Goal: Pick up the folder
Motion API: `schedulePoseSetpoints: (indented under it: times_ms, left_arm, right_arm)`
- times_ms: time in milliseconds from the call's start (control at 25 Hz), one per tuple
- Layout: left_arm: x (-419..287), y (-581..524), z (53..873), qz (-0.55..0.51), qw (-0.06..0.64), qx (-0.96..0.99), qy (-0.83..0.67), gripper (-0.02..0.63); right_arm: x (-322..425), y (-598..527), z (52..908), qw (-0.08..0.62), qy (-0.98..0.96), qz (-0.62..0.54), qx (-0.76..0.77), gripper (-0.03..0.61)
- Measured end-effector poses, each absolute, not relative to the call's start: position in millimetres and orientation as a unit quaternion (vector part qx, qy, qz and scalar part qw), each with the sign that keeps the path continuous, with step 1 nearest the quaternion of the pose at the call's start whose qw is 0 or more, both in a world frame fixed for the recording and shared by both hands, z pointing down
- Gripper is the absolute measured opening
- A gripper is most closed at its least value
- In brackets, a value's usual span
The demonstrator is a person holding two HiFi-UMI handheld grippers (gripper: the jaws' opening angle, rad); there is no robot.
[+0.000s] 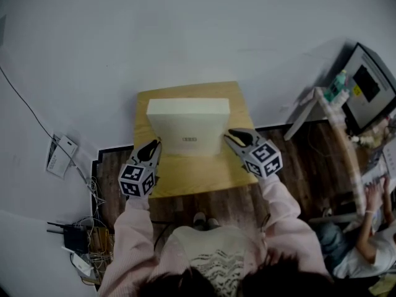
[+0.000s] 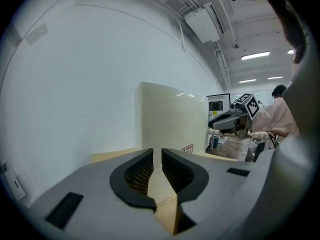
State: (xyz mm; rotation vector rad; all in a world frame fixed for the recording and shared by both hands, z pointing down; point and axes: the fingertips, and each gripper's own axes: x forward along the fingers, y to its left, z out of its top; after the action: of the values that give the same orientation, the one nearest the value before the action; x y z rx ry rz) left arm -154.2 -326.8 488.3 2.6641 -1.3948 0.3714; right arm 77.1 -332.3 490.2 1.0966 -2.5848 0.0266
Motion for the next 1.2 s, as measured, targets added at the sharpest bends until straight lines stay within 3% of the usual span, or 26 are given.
schedulePoseSetpoints:
  times_ms: [160,440,880,1200]
  left_arm:
    - [-158.1,-337.8,498.6,0.133,0.060,0.884,-0.443,0.089]
    - [-161.8,-355.0,513.4,0.143,0.071,0.898,-0.410,0.227]
    - [-150.5,-370.6,531.6,0.159,0.093,0.921,-0.343,0.344]
    - [-143.9,-377.5,537.8,0.177,0.095,0.932,-0.302,0.376]
  right_arm:
    - [77.5,-338.0,498.1,0.171,-0.907,0.020,0.384,0.137]
    - [71.3,-346.3,508.2,0.182,-0.911,0.035,0.368,0.204]
    - [65.1,-356.5,523.2,0.191,-0.922,0.057,0.332,0.267]
    - [61.7,-363.2,534.4,0.210,-0.929,0.068,0.298,0.319]
